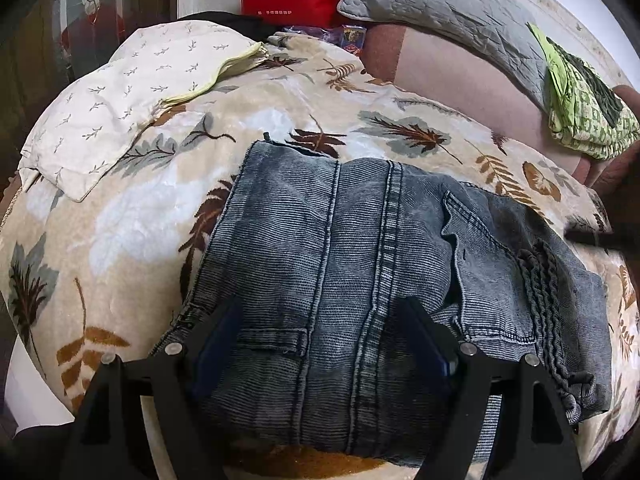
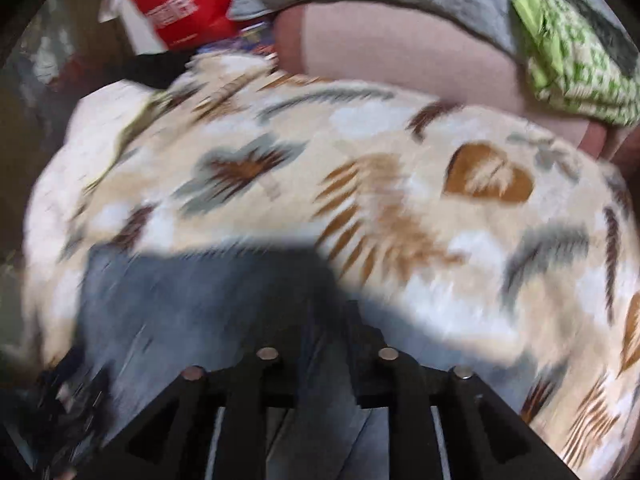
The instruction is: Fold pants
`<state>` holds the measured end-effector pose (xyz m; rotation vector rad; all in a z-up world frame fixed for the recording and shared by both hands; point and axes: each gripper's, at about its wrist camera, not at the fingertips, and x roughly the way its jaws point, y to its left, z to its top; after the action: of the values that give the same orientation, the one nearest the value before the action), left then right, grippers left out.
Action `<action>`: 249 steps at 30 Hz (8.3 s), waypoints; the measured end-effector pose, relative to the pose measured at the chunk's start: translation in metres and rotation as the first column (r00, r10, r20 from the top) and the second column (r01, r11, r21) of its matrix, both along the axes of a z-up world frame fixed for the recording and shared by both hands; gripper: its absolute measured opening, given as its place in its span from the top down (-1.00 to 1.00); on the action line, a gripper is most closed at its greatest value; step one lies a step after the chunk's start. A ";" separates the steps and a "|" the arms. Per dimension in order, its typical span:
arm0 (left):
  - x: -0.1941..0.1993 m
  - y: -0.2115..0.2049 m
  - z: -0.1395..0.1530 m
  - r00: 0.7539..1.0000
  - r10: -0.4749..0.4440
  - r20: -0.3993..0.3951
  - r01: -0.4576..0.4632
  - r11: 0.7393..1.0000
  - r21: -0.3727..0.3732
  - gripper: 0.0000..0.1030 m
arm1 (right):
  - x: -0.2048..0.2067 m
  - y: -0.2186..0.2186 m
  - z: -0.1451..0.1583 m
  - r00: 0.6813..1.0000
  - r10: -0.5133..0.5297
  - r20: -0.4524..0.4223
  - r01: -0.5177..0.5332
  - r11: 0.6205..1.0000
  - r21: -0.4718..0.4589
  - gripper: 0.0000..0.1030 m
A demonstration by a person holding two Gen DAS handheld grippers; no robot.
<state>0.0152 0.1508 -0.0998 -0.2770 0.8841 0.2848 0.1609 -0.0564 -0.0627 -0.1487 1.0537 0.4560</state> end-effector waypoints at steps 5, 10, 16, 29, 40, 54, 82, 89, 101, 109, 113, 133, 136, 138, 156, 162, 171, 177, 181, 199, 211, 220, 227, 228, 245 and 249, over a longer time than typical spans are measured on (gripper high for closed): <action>0.000 -0.004 -0.001 1.000 0.012 0.006 -0.012 0.999 0.030 -0.59 | -0.060 0.048 -0.041 0.978 0.206 -0.041 -0.210 0.967 -0.145 -0.53; -0.004 -0.003 0.001 0.999 0.018 0.034 -0.019 1.000 0.023 -0.60 | -0.070 0.041 -0.038 0.988 0.151 0.020 -0.146 0.980 -0.137 -0.73; -0.026 0.007 0.024 0.988 0.072 0.133 -0.068 0.997 -0.039 -0.59 | -0.112 -0.065 0.004 0.967 -0.115 0.226 0.080 0.984 0.160 -0.76; -0.076 0.005 0.033 0.987 0.138 0.082 -0.101 0.930 -0.353 -0.60 | -0.123 -0.146 -0.023 0.920 -0.341 0.193 0.275 0.914 0.299 -0.76; -0.051 0.010 -0.006 0.976 0.198 -0.091 -0.218 0.883 -0.416 -0.60 | -0.126 -0.133 -0.034 0.942 -0.288 0.170 0.237 0.933 0.270 -0.77; -0.019 0.012 -0.008 0.967 0.232 -0.107 -0.254 0.908 -0.334 -0.63 | -0.129 -0.122 -0.037 0.942 -0.263 0.211 0.213 0.949 0.232 -0.76; -0.028 0.023 0.001 0.973 0.227 -0.045 -0.229 0.917 -0.327 0.62 | -0.127 -0.089 -0.024 0.981 -0.134 0.142 0.100 0.969 0.225 -0.76; -0.032 0.029 -0.003 0.976 0.217 -0.035 -0.214 0.903 -0.372 0.62 | -0.106 -0.017 0.007 0.988 0.037 0.153 -0.048 0.996 0.073 -0.76; -0.031 0.028 -0.003 0.978 0.205 -0.036 -0.204 0.911 -0.359 0.61 | -0.048 0.064 -0.037 0.985 0.172 -0.005 -0.168 0.954 -0.249 -0.77; -0.031 0.023 0.002 0.977 0.212 -0.030 -0.210 0.920 -0.330 0.62 | -0.081 -0.048 -0.008 0.998 0.015 0.055 -0.014 1.000 -0.019 -0.77; -0.031 0.015 0.016 0.976 0.216 -0.010 -0.210 0.933 -0.292 0.63 | -0.097 -0.112 -0.017 0.994 -0.098 0.047 0.095 0.993 0.067 -0.77; 0.019 -0.288 0.069 0.881 -0.474 0.007 0.460 0.859 0.226 0.65 | -0.126 -0.328 -0.012 0.815 -0.577 -0.058 0.510 0.666 0.544 -0.77; 0.027 -0.314 0.015 0.831 -0.534 -0.157 0.555 0.815 0.164 0.55 | -0.129 -0.342 -0.017 0.793 -0.604 -0.082 0.543 0.639 0.545 -0.78; 0.022 -0.326 0.003 0.810 -0.557 -0.185 0.587 0.776 0.232 0.44 | -0.129 -0.348 -0.022 0.785 -0.612 -0.099 0.560 0.631 0.537 -0.78; 0.004 -0.142 0.078 0.966 -0.255 0.044 0.256 0.966 -0.024 -0.42 | -0.121 -0.251 0.003 0.950 -0.253 -0.186 0.307 0.635 0.708 -0.77; 0.016 -0.151 0.030 0.952 -0.294 -0.082 0.294 0.956 -0.016 -0.43 | -0.110 -0.239 -0.067 0.855 -0.312 -0.414 0.513 0.629 0.585 -0.75; 0.013 -0.139 0.049 0.967 -0.250 0.039 0.251 0.967 -0.036 -0.43 | -0.117 -0.247 -0.030 0.881 -0.309 -0.359 0.474 0.592 0.652 -0.66; 0.018 -0.147 0.019 0.960 -0.278 -0.040 0.278 0.960 -0.024 -0.45 | -0.103 -0.242 -0.057 0.842 -0.333 -0.424 0.533 0.631 0.564 -0.55; 0.020 -0.149 0.018 0.958 -0.283 -0.046 0.282 0.959 -0.013 -0.47 | -0.099 -0.231 -0.053 0.864 -0.343 -0.369 0.494 0.718 0.491 -0.09; 0.014 -0.138 0.052 0.969 -0.247 0.027 0.248 0.969 0.003 -0.54 | -0.134 -0.205 0.007 0.937 -0.336 -0.089 0.348 0.892 0.290 0.84; 0.031 -0.183 0.013 0.923 -0.359 -0.136 0.381 0.900 0.211 -0.55 | -0.131 -0.229 -0.023 0.904 -0.401 -0.146 0.426 0.861 0.278 0.78; 0.027 -0.181 0.012 0.926 -0.359 -0.118 0.377 0.905 0.200 -0.55 | -0.035 -0.169 0.032 0.970 -0.162 -0.183 0.239 0.789 0.566 0.41; 0.028 -0.176 0.009 0.923 -0.369 -0.107 0.382 0.910 0.161 -0.55 | 0.034 -0.190 -0.077 0.852 -0.250 -0.460 0.492 0.685 0.537 0.95; 0.028 -0.176 0.009 0.923 -0.369 -0.105 0.382 0.911 0.155 -0.56 | 0.028 -0.196 -0.074 0.855 -0.254 -0.453 0.497 0.654 0.571 0.96; 0.008 -0.149 0.043 0.955 -0.295 0.033 0.293 0.955 0.051 -0.57 | -0.108 -0.193 -0.017 0.966 -0.233 -0.115 0.260 0.865 0.430 -0.09; 0.014 -0.148 0.017 0.951 -0.303 -0.061 0.305 0.952 0.021 -0.58 | -0.124 -0.184 -0.055 0.968 -0.216 -0.129 0.245 0.922 0.299 -0.36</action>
<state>0.0291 0.0031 -0.0833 -0.1016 0.9639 0.0195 0.0370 -0.2409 -0.1176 0.2809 1.0617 0.4123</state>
